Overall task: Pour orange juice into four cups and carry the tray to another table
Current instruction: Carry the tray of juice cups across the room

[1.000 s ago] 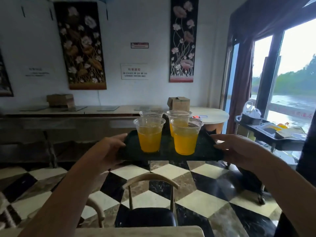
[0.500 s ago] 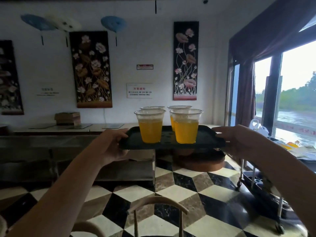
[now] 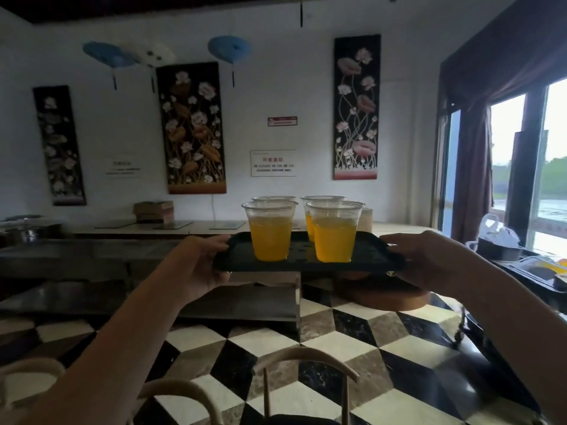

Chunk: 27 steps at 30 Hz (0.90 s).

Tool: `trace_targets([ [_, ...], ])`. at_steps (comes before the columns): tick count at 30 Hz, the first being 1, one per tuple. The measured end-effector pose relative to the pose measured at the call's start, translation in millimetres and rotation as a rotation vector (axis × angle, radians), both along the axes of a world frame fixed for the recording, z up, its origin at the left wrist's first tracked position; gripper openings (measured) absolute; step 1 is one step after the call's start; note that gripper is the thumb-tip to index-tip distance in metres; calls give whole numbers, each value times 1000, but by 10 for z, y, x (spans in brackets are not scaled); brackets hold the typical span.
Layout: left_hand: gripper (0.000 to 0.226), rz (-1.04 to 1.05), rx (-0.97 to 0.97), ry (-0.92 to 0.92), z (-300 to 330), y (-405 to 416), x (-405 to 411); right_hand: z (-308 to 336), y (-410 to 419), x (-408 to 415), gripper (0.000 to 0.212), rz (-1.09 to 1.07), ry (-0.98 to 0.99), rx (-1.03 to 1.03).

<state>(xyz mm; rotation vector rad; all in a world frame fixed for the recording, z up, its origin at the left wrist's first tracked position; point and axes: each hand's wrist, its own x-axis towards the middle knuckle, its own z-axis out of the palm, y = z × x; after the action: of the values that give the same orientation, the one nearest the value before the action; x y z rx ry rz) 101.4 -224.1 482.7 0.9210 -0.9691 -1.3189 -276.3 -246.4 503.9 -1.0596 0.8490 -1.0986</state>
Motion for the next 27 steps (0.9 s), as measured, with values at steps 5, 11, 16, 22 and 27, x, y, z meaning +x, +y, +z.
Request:
trace_targets([
  [5,49,142,-33,53,-21,435,28,-4,115,6,35,86,13,-15],
  [11,42,278,-56,37,-69,1233,-75,-36,229,52,29,242,66,-56],
  [16,38,538,-13,-25,-146,2077,-143,-176,379,306,34,447,163,-111],
  [22,29,843,17,-37,-212,3193,-163,-375,773,830,37,666,151,-77],
  [27,44,996,64,-28,-318,4071,-87,-437,1238,1343,39,875,183,-131],
])
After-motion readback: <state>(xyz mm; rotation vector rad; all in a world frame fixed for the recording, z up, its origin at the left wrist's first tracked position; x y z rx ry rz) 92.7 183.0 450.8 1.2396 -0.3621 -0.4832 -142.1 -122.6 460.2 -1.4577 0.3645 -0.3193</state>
